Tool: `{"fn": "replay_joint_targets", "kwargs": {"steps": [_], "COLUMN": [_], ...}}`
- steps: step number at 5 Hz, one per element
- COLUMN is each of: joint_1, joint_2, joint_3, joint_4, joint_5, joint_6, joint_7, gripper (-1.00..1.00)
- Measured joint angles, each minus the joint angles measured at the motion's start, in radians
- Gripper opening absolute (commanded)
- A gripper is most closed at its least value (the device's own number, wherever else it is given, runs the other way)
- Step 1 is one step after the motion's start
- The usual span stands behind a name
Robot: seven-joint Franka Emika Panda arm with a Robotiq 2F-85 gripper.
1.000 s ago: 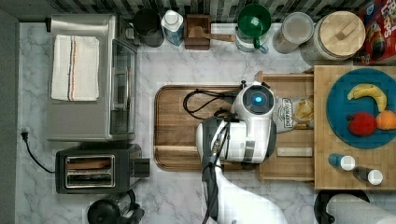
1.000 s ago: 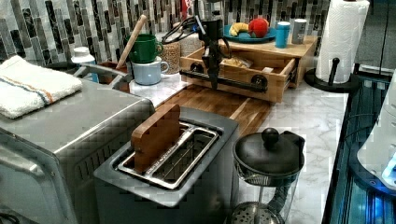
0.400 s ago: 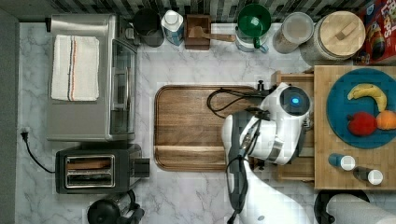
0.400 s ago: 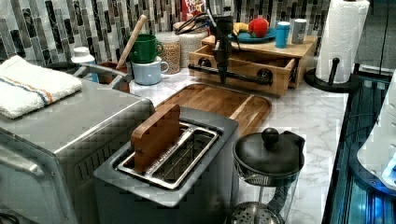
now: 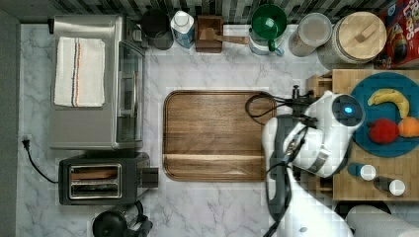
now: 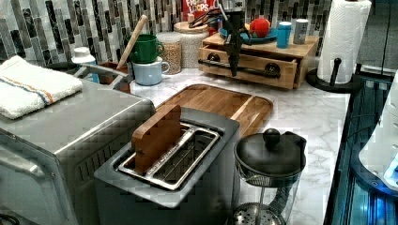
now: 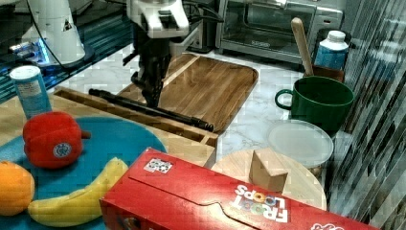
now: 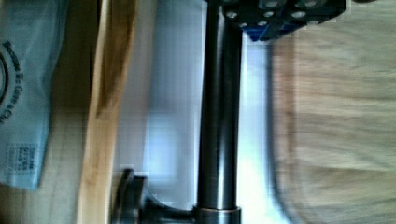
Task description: Close the drawer.
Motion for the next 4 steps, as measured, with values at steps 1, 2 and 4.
{"fn": "replay_joint_targets", "kwargs": {"steps": [1,2,4], "joint_1": [-0.034,-0.064,-0.061], "joint_2": [0.037,0.067,0.073], "joint_3": [-0.026,-0.021,-0.015], "joint_4": [0.059,0.109,0.12], "joint_5": [0.034,0.038,0.016], "joint_6": [-0.023,-0.069,-0.081], "joint_7": [-0.094,-0.162,-0.163], "gripper": [-1.0,-1.0,-1.0]}}
